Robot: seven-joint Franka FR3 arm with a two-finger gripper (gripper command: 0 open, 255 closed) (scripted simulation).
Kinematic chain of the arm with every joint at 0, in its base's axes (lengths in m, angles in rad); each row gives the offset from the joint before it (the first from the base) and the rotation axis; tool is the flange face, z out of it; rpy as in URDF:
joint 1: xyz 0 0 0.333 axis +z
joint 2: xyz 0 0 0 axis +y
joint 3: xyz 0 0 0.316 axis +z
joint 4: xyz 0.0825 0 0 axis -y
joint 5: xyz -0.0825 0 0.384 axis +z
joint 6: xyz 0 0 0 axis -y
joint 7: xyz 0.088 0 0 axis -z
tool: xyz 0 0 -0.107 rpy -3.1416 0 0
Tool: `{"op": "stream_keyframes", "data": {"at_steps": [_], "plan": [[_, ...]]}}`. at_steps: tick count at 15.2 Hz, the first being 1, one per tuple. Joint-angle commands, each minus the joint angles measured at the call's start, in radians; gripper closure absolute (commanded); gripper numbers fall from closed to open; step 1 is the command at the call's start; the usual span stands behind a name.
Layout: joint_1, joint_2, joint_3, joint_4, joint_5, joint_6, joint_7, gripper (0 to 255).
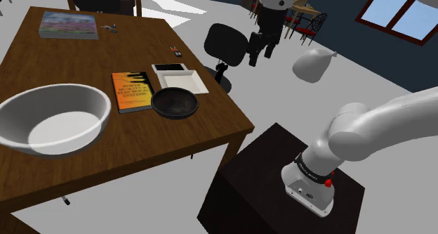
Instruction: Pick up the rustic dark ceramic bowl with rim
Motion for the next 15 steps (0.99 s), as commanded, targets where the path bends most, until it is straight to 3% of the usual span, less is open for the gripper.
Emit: {"op": "stream_keyframes", "data": {"at_steps": [1,8,15], "plan": [[0.009,0.068,0.035,0.029,0.019,0.029,0.041,0],[0.043,0.274,0.142,0.144,0.054,0.089,0.173,0],[0.084,0.514,0.232,0.314,0.036,0.124,0.312,0]]}}
